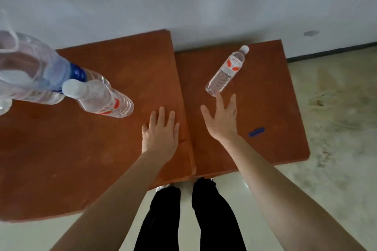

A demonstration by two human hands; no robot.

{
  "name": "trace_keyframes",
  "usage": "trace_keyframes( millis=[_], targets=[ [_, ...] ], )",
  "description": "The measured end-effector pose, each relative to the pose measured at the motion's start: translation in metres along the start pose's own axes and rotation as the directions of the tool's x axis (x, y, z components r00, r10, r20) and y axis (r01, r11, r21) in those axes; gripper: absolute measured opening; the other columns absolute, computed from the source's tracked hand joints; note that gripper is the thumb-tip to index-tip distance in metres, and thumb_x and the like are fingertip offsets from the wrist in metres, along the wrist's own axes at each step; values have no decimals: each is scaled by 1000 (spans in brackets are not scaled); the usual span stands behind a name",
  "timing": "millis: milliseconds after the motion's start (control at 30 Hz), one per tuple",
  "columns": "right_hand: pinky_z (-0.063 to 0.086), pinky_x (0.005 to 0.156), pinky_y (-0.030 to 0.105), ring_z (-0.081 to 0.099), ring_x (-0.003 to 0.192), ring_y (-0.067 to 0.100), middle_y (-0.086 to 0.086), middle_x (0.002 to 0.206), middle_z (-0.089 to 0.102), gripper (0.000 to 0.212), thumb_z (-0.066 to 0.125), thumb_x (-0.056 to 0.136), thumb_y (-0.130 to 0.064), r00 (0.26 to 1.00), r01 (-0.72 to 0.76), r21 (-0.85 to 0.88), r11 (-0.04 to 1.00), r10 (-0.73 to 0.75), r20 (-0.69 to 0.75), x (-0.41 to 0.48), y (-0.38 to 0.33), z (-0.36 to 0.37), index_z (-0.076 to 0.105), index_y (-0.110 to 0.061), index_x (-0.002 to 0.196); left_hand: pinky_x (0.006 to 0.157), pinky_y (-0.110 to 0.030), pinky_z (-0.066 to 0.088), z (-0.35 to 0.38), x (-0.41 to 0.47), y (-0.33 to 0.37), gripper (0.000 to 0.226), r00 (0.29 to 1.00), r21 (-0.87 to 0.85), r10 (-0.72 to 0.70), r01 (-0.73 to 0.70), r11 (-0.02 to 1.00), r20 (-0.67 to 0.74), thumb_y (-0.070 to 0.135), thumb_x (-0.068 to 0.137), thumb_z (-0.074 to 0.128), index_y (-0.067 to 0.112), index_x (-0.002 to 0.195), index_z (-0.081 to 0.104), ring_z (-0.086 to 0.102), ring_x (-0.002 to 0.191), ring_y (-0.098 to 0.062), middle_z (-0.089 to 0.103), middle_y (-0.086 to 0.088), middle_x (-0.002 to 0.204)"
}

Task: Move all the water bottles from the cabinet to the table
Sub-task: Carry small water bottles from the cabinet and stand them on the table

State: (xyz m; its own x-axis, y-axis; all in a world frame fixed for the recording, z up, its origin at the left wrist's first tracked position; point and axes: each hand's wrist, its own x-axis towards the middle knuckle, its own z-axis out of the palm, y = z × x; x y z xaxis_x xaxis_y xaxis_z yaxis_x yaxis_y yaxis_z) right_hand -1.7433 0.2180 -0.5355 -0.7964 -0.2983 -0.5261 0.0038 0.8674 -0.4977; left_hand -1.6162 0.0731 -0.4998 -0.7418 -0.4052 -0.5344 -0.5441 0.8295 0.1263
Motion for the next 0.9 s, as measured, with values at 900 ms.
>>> trace_keyframes(
  millis=[900],
  targets=[
    [52,98,47,45,132,42,21,157,22,67,69,93,-17,993,65,-183,981,-83,-90,60,18,44,32,-31,147,116,-47,17,51,-2,-21,44,910,-229,-19,-85,970,-414,40,105,42,21,144,52,27,150,-23,39,-4,159]
  ],
)
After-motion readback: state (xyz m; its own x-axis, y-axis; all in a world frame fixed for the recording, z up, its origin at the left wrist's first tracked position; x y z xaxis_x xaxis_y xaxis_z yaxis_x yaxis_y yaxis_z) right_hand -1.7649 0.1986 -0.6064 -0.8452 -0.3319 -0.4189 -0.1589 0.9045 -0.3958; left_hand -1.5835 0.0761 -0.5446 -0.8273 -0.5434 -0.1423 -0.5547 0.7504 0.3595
